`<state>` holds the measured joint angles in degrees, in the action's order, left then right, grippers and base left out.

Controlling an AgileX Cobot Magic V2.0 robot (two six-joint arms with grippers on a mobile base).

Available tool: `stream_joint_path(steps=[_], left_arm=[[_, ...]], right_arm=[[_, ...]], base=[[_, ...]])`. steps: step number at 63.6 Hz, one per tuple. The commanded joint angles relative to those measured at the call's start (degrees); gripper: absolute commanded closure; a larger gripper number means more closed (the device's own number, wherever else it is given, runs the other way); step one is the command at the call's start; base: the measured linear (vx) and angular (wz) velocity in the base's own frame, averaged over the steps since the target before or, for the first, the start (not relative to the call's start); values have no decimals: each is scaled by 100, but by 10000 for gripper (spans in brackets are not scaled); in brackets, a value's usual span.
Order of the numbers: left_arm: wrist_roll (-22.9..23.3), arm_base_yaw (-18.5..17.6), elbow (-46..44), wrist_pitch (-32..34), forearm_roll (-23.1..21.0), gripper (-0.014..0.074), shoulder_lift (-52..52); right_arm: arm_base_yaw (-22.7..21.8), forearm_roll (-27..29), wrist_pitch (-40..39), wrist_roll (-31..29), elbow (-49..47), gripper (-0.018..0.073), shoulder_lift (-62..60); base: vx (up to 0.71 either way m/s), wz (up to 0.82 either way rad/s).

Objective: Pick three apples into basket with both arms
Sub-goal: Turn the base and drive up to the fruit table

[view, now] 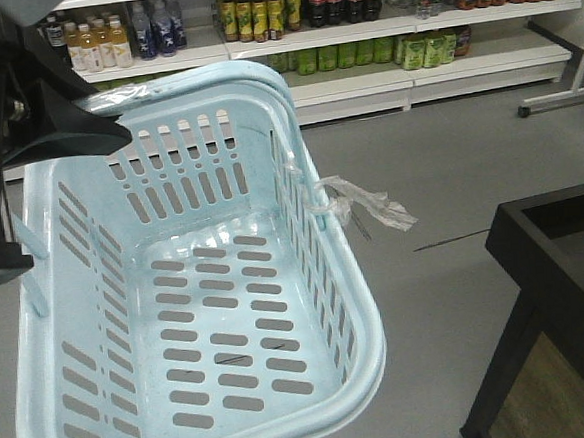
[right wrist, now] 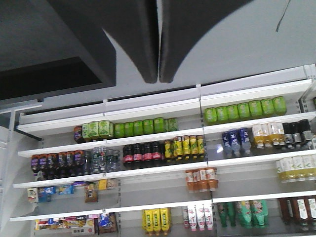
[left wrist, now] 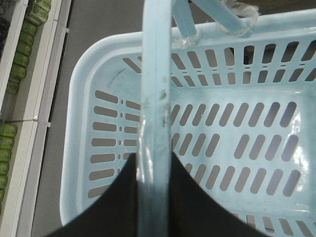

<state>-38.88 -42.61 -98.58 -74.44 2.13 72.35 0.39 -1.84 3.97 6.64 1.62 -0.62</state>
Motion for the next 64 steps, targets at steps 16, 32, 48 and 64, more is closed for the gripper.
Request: stream_joint_path(steps=[16, 32, 48, 64], left_arm=[[69, -24, -190, 283, -15, 604, -140], [69, -24, -190, 283, -15, 604, -140], [69, -24, -190, 283, -15, 604, -140], [69, -24, -190, 283, -15, 604, -140]], right_arm=[[-39, -64, -429, 1, 83, 568, -60], [-39, -64, -429, 1, 83, 568, -60], [-39, -64, -429, 1, 83, 568, -60], [-39, -64, -429, 1, 83, 568, -60]], base=[[8, -33], [10, -39], [9, -39], [7, -37]])
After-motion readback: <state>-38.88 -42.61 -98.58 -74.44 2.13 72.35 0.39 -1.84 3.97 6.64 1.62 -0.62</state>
